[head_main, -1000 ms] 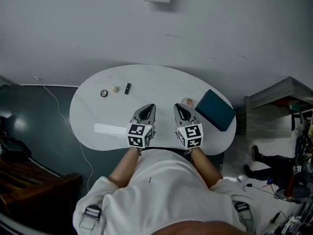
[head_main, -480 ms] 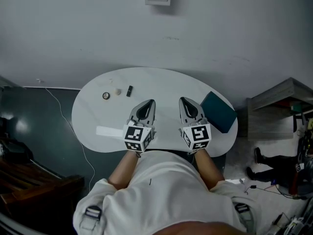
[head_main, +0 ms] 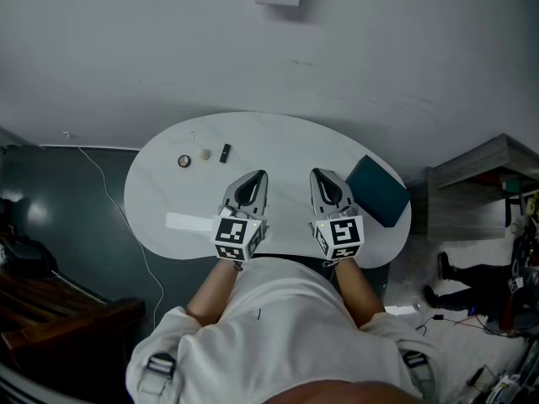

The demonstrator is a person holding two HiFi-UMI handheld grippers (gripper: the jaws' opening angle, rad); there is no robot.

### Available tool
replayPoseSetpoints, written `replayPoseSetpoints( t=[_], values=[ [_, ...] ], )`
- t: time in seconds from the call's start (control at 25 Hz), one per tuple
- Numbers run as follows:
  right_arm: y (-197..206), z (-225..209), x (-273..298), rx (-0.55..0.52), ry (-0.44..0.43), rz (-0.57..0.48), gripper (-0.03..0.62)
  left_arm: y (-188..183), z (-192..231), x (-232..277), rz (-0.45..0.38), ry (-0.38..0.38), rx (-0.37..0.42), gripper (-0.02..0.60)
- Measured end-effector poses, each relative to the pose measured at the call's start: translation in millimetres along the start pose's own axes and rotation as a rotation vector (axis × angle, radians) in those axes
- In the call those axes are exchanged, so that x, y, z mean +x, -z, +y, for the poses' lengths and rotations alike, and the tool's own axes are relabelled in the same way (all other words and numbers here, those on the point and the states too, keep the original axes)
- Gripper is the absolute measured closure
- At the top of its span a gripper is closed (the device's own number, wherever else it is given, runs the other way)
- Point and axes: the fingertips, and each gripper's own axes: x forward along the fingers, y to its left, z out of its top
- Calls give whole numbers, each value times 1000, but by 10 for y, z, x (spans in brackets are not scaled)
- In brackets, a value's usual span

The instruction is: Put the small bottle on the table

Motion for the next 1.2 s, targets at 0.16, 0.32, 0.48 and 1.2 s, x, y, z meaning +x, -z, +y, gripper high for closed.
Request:
replayPoseSetpoints(
  t=[0.16, 0.32, 0.48, 1.2],
  values=[
    [8, 36, -1, -3, -2, 2, 597, -10, 19, -34, -7, -4, 0, 569],
    [-6, 89, 4, -10, -23, -4, 597, -8, 47, -82, -9, -13, 3, 569],
    [-8, 90, 4, -22, -17, -2, 597, 5, 87, -119, -8, -23, 1, 569],
    [70, -82, -134, -22, 44, 5, 597, 115, 23, -53, 13, -8, 7, 569]
  ],
)
